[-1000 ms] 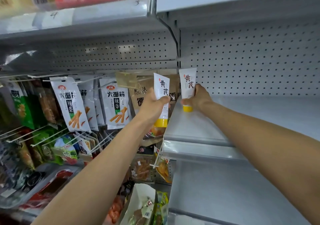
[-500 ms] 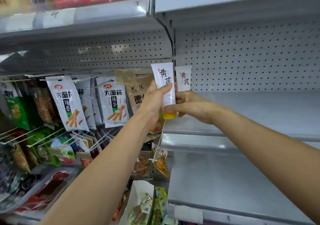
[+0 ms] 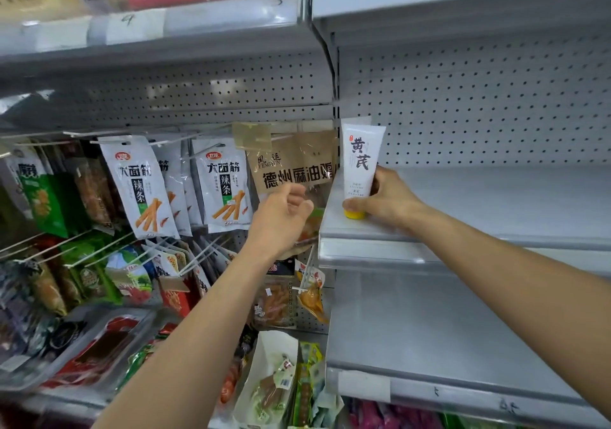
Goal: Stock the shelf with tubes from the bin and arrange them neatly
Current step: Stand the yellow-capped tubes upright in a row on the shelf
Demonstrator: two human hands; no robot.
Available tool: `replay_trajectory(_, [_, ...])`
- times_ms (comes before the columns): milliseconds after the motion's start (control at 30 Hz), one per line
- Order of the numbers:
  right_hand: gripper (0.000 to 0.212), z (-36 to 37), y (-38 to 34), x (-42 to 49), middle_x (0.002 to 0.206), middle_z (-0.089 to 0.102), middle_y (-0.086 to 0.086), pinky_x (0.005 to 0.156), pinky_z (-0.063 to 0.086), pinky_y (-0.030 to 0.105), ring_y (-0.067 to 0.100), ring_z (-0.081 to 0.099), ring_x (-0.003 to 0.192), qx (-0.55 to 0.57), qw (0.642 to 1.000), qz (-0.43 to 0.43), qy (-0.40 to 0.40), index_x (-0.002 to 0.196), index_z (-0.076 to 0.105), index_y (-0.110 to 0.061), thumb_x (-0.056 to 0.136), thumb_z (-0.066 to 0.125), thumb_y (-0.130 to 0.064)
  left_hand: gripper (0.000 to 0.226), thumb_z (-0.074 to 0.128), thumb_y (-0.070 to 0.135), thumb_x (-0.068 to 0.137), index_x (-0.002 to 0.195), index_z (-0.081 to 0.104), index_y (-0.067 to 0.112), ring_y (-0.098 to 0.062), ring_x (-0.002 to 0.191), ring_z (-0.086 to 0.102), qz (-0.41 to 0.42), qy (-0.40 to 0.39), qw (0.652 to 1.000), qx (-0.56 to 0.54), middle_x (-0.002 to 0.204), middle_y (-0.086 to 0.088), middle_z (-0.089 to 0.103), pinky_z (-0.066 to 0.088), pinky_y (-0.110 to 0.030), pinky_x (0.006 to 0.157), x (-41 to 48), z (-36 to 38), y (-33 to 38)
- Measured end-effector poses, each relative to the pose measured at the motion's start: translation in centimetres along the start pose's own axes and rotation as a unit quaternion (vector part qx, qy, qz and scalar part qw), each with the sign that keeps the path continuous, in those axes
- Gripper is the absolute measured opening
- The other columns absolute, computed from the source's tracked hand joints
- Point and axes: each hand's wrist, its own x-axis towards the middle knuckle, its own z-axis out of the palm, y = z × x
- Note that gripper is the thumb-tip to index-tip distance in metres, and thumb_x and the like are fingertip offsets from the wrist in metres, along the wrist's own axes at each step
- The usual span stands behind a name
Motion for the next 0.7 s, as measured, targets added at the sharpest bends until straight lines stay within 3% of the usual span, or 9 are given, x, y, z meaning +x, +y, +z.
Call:
replay_trajectory(167, [0.063,0.3,0.1,0.2,0.127,0.060,0.001,0.081,0.047,0.027,0.013,0.054,0.098,-0.041,0.999,-0.004,0.016,0.122,0.051,-0.019,0.068,0.084,-0.022,0.029,0.056,0.027,0.095,0.123,0.058,0.018,-0.011,0.098,0.058,-0.002,-0.012,1.000,0.016,0.109,0.004,0.063,0.050,-0.036,0.094,-0.9,-0.3,-0.6])
replay_trajectory(367, [0.066,0.2,-0.1,0.0,0.132,0.057,0.003,0.091,0.048,0.034,0.021,0.056,0.114,-0.073,0.997,0.035,0.004,0.127,0.047,-0.014,0.072,0.081,-0.027,0.028,0.056,0.027,0.094,0.121,0.059,0.018,-0.011,0.096,0.058,-0.008,-0.019,1.000,0.019,0.109,0.004,0.063,0.050,-0.036,0.093,-1.8,-0.9,-0.7])
replay_trajectory(467, [0.065,0.0,-0.6,-1.5,0.129,0.053,0.006,0.094,0.045,0.037,0.023,0.051,0.116,-0.097,0.991,0.048,0.082,0.127,0.044,-0.010,0.077,0.076,-0.035,0.027,0.056,0.028,0.094,0.119,0.059,0.018,-0.009,0.093,0.058,0.001,-0.015,1.000,0.024,0.105,0.006,0.062,0.051,-0.035,0.091,-2.6,-1.5,-0.8])
replay_trajectory(567, [0.047,0.4,-1.1,-5.3,0.123,0.051,0.005,0.093,0.045,0.043,0.024,0.050,0.113,-0.112,0.976,-0.033,0.183,0.121,0.048,-0.011,0.083,0.067,-0.031,0.022,0.056,0.030,0.094,0.114,0.059,0.024,-0.005,0.089,0.057,0.008,-0.005,1.000,0.018,0.100,0.011,0.061,0.051,-0.035,0.087,-4.3,-1.8,-1.4])
replay_trajectory(700, [0.027,2.8,-0.7,-11.6,0.112,0.056,0.000,0.080,0.048,0.039,0.018,0.054,0.095,-0.134,0.965,-0.129,0.183,0.111,0.053,-0.015,0.086,0.061,-0.021,0.019,0.056,0.034,0.093,0.111,0.059,0.028,-0.006,0.090,0.060,-0.003,-0.012,1.000,0.011,0.095,0.016,0.061,0.051,-0.032,0.086,-8.0,-1.1,-3.4])
